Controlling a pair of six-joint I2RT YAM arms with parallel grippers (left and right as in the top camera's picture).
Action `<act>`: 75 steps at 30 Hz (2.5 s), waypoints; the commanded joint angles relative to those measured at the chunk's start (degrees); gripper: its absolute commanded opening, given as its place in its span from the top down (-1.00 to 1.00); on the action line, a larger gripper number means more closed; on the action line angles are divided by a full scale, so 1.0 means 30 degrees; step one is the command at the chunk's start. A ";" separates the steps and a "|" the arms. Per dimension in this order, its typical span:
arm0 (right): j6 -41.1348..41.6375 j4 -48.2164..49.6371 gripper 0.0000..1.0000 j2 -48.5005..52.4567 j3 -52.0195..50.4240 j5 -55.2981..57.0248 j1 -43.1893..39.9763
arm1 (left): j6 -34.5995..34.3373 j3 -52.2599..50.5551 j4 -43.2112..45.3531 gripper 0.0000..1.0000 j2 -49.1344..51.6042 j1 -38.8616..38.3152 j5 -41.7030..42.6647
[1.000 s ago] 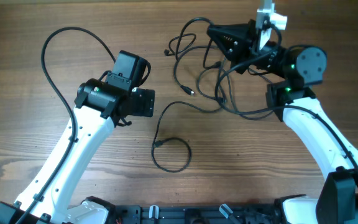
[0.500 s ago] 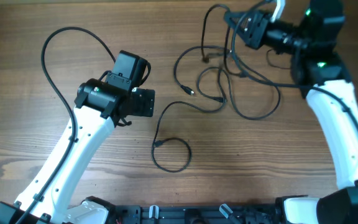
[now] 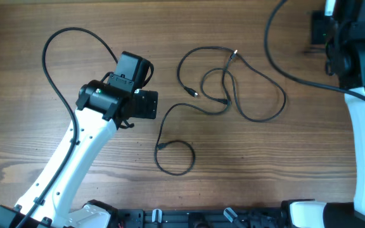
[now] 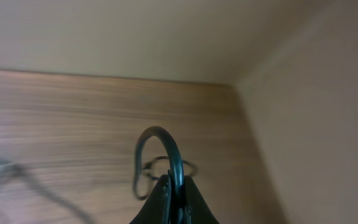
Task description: Untangle cables
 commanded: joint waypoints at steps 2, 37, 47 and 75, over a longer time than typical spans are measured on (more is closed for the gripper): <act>0.0925 -0.0168 0.91 -0.0095 0.0306 0.2594 -0.1763 | 0.0240 -0.0015 -0.0007 -1.00 -0.0277 0.0073 0.0036; 0.4102 -0.0240 0.90 0.5085 -0.0233 -0.3672 -1.4214 | 0.0240 -0.0015 -0.0007 -1.00 -0.0277 0.0073 0.0036; 0.5173 0.0357 -0.22 0.5217 -0.0233 -0.6965 -1.6079 | 0.0240 -0.0015 -0.0007 -1.00 -0.0277 0.0073 0.0036; 0.7628 -0.3599 -0.99 0.7453 -0.3293 -1.1271 -1.5416 | 0.0240 -0.0015 -0.0015 -1.00 -0.0277 0.0073 0.0036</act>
